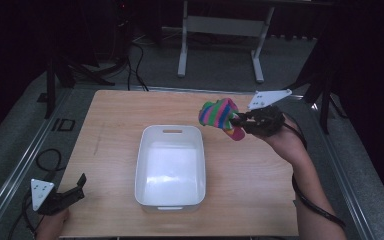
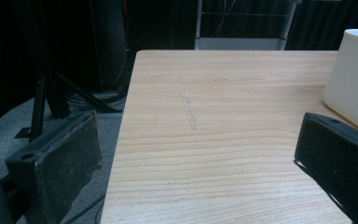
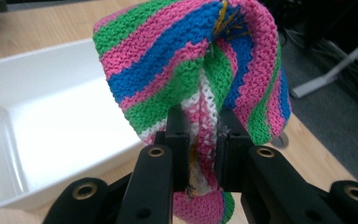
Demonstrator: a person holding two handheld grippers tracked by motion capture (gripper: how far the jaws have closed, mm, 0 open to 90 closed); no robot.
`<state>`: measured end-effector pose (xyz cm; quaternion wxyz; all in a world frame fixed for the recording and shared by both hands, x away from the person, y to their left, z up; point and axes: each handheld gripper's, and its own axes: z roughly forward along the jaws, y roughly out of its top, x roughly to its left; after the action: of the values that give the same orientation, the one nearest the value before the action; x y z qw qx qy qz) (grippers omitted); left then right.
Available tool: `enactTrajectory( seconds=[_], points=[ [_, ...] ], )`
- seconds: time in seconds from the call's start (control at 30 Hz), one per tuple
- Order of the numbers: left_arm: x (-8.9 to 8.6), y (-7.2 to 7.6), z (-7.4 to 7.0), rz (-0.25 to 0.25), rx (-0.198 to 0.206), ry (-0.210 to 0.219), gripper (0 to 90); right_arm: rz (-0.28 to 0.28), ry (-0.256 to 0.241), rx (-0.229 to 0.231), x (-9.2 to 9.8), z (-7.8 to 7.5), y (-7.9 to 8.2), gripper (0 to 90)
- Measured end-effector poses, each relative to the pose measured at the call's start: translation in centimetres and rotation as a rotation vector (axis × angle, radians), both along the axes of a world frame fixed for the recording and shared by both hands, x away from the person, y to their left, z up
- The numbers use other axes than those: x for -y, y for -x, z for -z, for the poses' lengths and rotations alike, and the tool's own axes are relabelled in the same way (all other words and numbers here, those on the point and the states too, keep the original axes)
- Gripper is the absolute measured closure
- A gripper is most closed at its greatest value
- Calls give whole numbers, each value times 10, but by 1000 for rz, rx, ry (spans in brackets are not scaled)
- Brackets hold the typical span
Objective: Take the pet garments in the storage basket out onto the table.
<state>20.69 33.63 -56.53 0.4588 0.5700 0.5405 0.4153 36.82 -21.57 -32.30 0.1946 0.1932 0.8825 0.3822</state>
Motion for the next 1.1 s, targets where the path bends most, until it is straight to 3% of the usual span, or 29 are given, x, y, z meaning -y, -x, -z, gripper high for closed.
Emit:
enactTrajectory(
  seconds=[0.3,0.4,0.43,0.47,0.5,0.53,0.6,0.67,0.7,0.73,0.87,1.1],
  points=[
    [0,0,0,1,1,0,9,92,7,-45,30,37,-6,778],
    [0,0,0,-1,3,-2,9,110,3,-65,37,56,-9,778],
    [0,0,0,0,2,-3,9,117,-11,-78,41,71,-10,777],
    [1,0,0,0,3,-2,9,117,-11,-78,41,71,-10,777],
    [0,0,0,-1,3,-2,9,131,-13,-93,43,87,-11,777],
    [0,0,0,0,3,-2,9,131,-13,-93,43,87,-11,777],
    [0,0,0,-1,2,-1,9,156,13,-102,44,103,-12,777],
    [1,0,0,-1,1,-3,9,177,29,-127,44,119,-15,777],
    [1,0,0,0,1,-3,9,195,39,-156,45,134,-18,778],
    [0,0,0,0,0,-3,9,195,39,-156,45,134,-18,778],
    [0,0,0,1,1,-2,9,222,82,-222,42,167,-26,776],
    [0,0,0,1,1,-1,9,229,99,-275,34,193,-33,774]
  ],
)
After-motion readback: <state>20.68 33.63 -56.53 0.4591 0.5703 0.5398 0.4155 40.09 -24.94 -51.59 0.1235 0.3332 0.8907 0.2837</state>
